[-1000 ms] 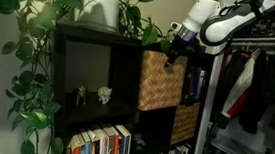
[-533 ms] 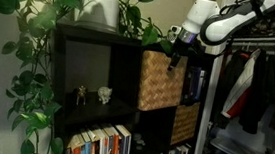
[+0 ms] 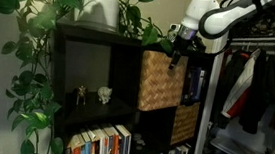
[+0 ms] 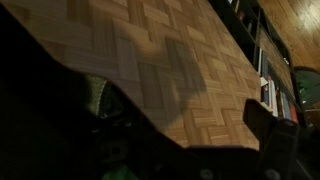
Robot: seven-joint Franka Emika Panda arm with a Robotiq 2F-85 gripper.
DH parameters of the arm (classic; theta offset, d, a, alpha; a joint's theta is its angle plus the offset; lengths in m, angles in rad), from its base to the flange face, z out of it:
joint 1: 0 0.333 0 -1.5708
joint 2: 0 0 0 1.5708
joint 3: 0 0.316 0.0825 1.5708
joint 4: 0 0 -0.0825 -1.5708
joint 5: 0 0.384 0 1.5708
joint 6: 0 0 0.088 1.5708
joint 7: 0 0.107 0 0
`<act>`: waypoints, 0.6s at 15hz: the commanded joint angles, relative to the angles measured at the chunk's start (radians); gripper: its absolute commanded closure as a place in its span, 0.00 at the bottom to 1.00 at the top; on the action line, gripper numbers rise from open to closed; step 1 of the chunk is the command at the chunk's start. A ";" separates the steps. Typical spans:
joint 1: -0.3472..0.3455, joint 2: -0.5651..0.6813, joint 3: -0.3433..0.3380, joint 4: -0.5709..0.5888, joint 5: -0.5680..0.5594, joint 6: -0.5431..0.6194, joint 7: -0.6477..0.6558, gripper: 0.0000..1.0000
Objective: Put the three pairs of socks in the basket in the shelf
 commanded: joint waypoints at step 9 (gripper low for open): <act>0.077 -0.204 -0.001 -0.049 0.109 -0.245 -0.015 0.00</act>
